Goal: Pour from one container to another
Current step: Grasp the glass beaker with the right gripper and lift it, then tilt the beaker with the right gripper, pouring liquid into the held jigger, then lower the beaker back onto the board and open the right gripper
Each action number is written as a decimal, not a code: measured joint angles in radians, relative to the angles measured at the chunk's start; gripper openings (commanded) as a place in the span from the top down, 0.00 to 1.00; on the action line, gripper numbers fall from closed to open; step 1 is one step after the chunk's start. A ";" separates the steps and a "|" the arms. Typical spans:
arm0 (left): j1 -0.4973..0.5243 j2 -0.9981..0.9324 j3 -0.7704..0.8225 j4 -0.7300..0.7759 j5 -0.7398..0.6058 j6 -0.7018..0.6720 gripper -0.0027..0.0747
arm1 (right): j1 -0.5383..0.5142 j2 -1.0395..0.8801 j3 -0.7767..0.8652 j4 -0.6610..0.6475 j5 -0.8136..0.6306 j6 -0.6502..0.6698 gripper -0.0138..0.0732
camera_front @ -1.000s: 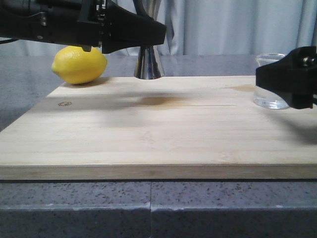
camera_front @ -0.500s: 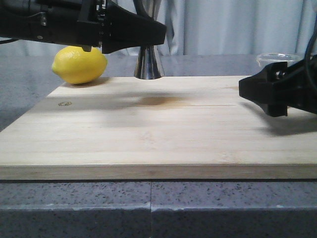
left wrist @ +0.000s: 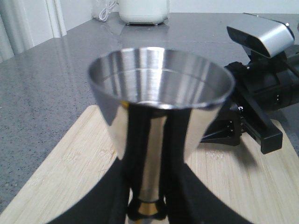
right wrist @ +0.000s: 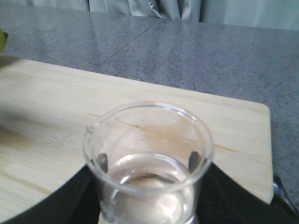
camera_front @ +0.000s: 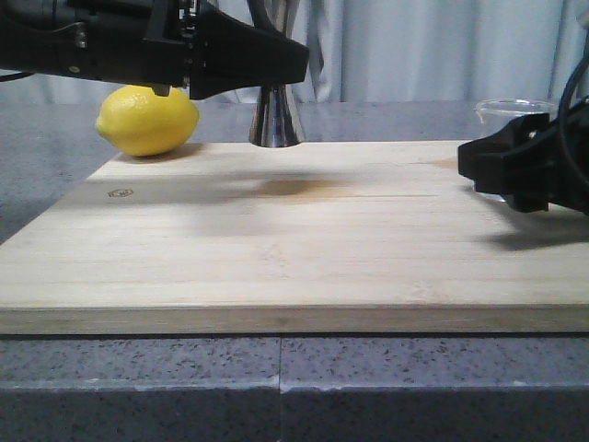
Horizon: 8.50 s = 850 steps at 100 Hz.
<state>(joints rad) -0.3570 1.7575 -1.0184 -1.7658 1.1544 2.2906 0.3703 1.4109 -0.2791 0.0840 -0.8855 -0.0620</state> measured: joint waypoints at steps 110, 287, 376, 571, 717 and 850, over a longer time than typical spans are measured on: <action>0.000 0.000 0.000 0.000 0.000 0.000 0.86 | -0.014 -0.083 -0.317 -0.132 0.504 0.003 0.51; -0.074 0.000 0.000 0.000 -0.056 -0.127 0.86 | 0.216 -0.213 -0.719 -0.618 1.112 -0.068 0.51; -0.074 0.000 0.000 0.000 -0.047 -0.129 0.86 | 0.216 -0.187 -0.719 -0.921 0.983 -0.068 0.51; -0.074 0.000 0.000 0.000 -0.045 -0.129 0.86 | 0.216 -0.173 -0.721 -1.240 0.954 -0.068 0.51; -0.074 0.000 0.000 0.000 -0.045 -0.129 0.86 | 0.216 -0.173 -0.721 -1.400 0.954 -0.063 0.51; -0.074 0.000 0.000 0.000 -0.045 -0.129 0.86 | -0.242 -0.173 -0.313 -0.707 0.435 0.470 0.51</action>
<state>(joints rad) -0.4310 1.7575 -1.0184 -1.7658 1.1092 2.1612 0.1281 1.2383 -0.5918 -0.6228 -0.4508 0.4077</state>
